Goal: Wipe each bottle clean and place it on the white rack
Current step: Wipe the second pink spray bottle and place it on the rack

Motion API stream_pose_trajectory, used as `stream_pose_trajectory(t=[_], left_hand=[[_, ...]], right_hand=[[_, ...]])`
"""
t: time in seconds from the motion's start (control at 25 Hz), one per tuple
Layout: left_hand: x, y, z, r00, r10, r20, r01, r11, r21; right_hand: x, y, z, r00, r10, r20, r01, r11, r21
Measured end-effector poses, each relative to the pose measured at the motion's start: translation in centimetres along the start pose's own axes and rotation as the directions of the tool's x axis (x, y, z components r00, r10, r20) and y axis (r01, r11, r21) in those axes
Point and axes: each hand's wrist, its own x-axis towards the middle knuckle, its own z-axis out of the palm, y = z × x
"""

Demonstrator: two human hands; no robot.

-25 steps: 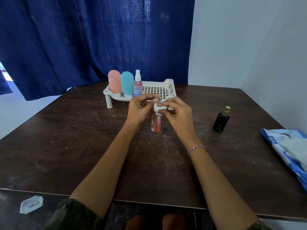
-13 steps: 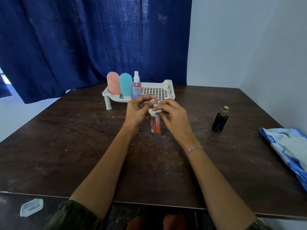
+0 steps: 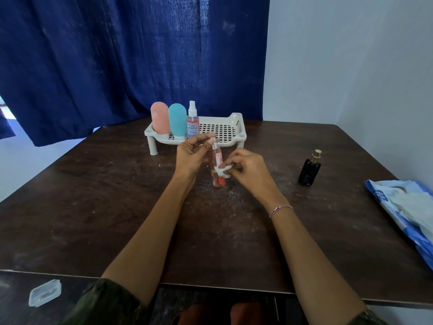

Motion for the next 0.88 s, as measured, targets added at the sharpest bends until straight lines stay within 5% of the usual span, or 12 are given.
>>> stream_pose_trajectory(t=[0.16,0.28,0.48,0.56,0.64,0.76,0.88], left_hand=[[-0.1,0.2,0.4,0.999,0.034,0.038,-0.035,0.999,0.037],[0.1,0.0,0.3,0.998,0.057,0.015,-0.058,0.995,0.083],[0.5,0.0,-0.3,0.999,0.009,-0.037,-0.007,0.997,0.072],[0.5,-0.1,-0.4,0.999,-0.005,-0.043,0.008,0.998,0.067],[0.5,0.0,-0.4,0.999,-0.009,-0.037,0.011,0.997,0.071],[0.5,0.1,-0.3,0.999,0.024,0.027,-0.026,0.996,0.081],[0.2,0.2,-0.1,0.990,0.069,0.119,-0.080,0.993,0.087]], right_hand=[[0.2,-0.7,0.6,0.960,-0.005,-0.278,0.019,0.999,0.048],[0.3,-0.8,0.9,0.952,-0.042,-0.303,0.034,0.999,-0.032],[0.0,-0.9,0.2,0.998,-0.059,0.035,0.062,0.994,-0.093],[0.0,-1.0,-0.2,0.968,-0.014,0.250,0.056,0.985,-0.161],[0.2,-1.0,-0.3,0.951,-0.002,0.308,0.068,0.977,-0.204],[0.2,-1.2,-0.1,0.997,-0.058,0.052,0.063,0.992,-0.111],[0.2,-1.3,0.1,0.965,-0.085,-0.250,0.074,0.996,-0.055]])
